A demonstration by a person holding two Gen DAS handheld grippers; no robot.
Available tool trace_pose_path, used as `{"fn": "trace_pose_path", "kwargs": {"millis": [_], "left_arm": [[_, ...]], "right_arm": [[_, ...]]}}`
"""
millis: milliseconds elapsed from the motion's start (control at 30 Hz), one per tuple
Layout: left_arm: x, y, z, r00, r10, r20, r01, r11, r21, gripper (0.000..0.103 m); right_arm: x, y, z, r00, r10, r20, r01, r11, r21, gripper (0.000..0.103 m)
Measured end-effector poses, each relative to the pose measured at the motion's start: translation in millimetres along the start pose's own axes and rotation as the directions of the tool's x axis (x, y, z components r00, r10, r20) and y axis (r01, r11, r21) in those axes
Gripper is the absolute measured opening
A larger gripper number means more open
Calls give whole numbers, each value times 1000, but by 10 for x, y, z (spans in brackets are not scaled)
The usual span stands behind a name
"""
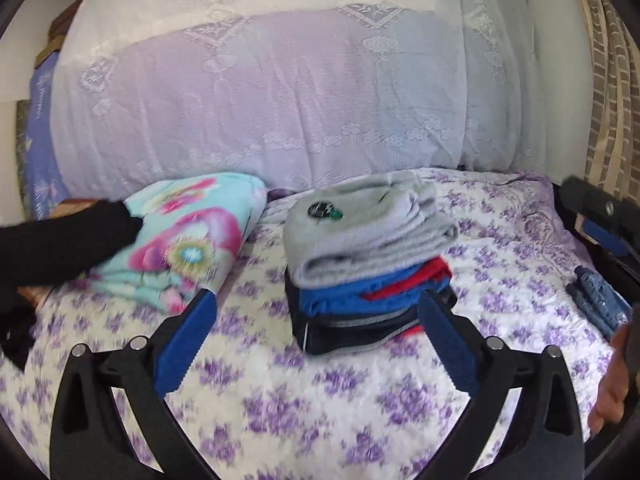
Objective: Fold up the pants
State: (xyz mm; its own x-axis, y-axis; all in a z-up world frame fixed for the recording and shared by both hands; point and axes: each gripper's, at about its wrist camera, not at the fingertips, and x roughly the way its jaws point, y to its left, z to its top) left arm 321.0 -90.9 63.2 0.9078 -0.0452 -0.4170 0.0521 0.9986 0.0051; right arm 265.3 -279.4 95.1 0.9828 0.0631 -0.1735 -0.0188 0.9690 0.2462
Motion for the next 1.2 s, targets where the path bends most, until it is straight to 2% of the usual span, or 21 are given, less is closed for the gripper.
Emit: {"fn": "trace_pose_path", "kwargs": {"millis": [133, 200, 300, 400, 467, 633, 867, 1033, 1200], "left_arm": [[87, 17, -285, 998, 19, -65, -20, 1000, -24, 98], [156, 7, -335, 997, 57, -59, -58, 998, -17, 98], [240, -2, -406, 998, 59, -24, -59, 998, -18, 98], [365, 4, -519, 994, 112, -11, -112, 994, -13, 98], [447, 10, -596, 991, 130, -17, -130, 991, 1, 98], [513, -3, -692, 994, 86, -64, -85, 996, 21, 98], [278, 26, -632, 998, 70, 5, -70, 997, 13, 98], [246, 103, -614, 1000, 31, 1, -31, 999, -31, 98], [207, 91, -607, 999, 39, 16, -39, 999, -15, 98]], "right_arm": [[-60, 137, -412, 995, -93, 18, 94, 994, -59, 99], [19, 144, -498, 994, -110, 20, 111, 993, -49, 99], [97, 114, -622, 987, -155, 35, 156, 987, -44, 99], [127, 56, -806, 986, -145, 79, 150, 987, -58, 99], [172, 62, -876, 988, -141, 62, 147, 985, -94, 99], [190, 138, -949, 992, -125, 30, 128, 981, -146, 99], [177, 136, -964, 992, -123, 7, 123, 985, -120, 99], [185, 180, -989, 993, -117, 2, 116, 983, -139, 99], [176, 200, -989, 994, -113, 3, 113, 983, -144, 99]]}}
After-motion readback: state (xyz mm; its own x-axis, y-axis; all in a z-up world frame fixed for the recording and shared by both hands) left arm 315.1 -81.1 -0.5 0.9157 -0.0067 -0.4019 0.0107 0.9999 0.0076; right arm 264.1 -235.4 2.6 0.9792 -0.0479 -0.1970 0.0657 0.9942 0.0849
